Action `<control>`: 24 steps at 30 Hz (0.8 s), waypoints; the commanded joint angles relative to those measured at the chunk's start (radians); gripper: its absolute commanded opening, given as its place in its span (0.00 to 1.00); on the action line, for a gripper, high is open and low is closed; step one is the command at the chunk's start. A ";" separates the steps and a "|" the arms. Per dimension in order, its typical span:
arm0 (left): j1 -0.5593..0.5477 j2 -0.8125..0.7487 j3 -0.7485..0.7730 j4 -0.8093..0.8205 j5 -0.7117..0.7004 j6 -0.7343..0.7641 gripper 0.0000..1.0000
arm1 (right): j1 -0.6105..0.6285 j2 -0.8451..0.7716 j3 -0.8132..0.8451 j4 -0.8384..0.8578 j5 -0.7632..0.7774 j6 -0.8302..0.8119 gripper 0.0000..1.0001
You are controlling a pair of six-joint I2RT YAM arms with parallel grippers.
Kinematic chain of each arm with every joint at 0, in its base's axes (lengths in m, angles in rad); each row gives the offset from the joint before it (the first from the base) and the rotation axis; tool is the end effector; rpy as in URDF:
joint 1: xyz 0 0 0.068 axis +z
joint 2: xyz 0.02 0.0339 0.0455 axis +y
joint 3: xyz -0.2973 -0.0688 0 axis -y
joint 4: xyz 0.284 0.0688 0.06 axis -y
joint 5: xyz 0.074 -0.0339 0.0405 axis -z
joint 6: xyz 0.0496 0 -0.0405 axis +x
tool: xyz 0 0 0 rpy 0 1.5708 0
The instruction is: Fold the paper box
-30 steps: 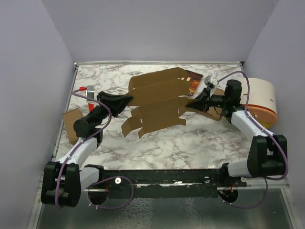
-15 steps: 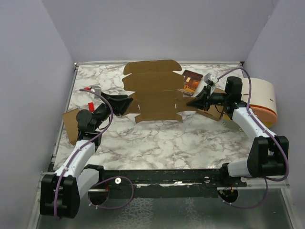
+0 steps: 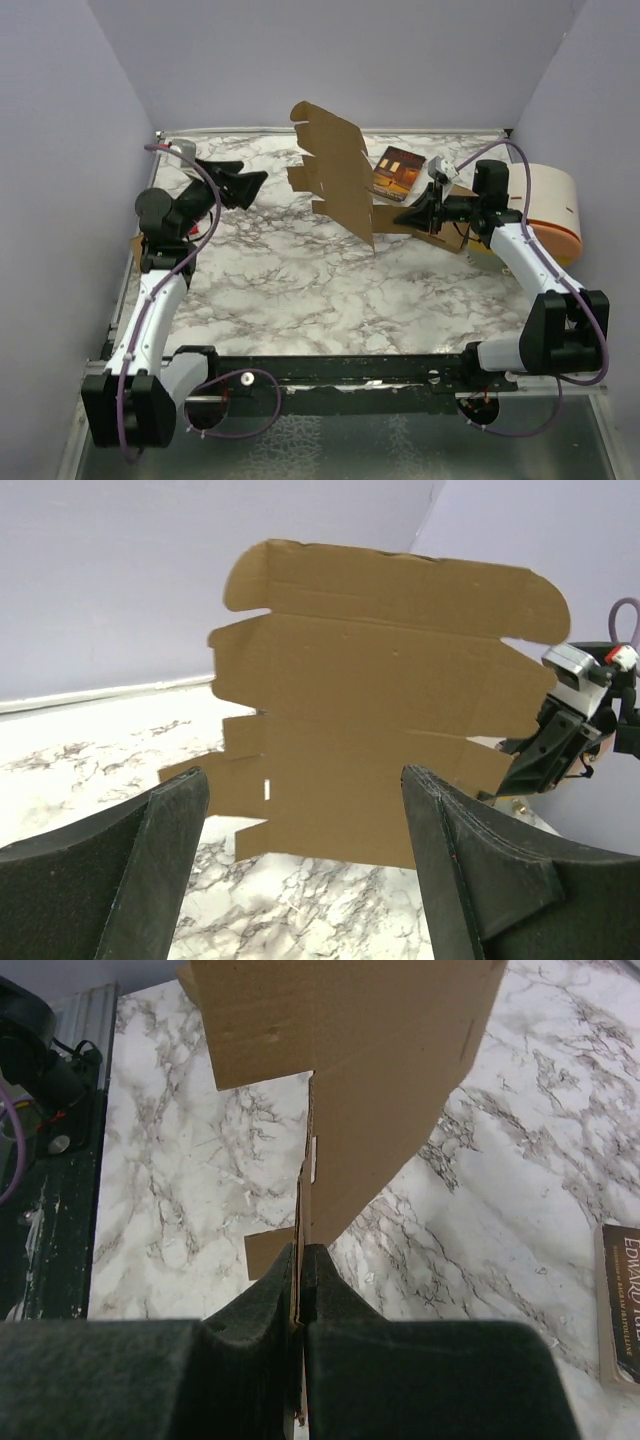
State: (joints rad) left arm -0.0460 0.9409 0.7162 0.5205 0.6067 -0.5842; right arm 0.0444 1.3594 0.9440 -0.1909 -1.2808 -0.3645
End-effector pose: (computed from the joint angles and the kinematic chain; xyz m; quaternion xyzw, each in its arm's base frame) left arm 0.2433 -0.0395 0.3824 0.0804 0.6114 -0.4067 0.6740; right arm 0.3117 0.0614 0.2942 -0.4156 0.6394 0.4633 0.4515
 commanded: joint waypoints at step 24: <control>0.088 0.923 0.748 1.260 0.683 -0.821 0.82 | -0.005 -0.024 0.084 -0.233 -0.079 -0.240 0.01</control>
State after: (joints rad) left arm 0.0608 1.8286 1.4136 1.4181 1.1835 -1.1851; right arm 0.0444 1.3518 0.9863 -0.3790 -1.3087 -0.5499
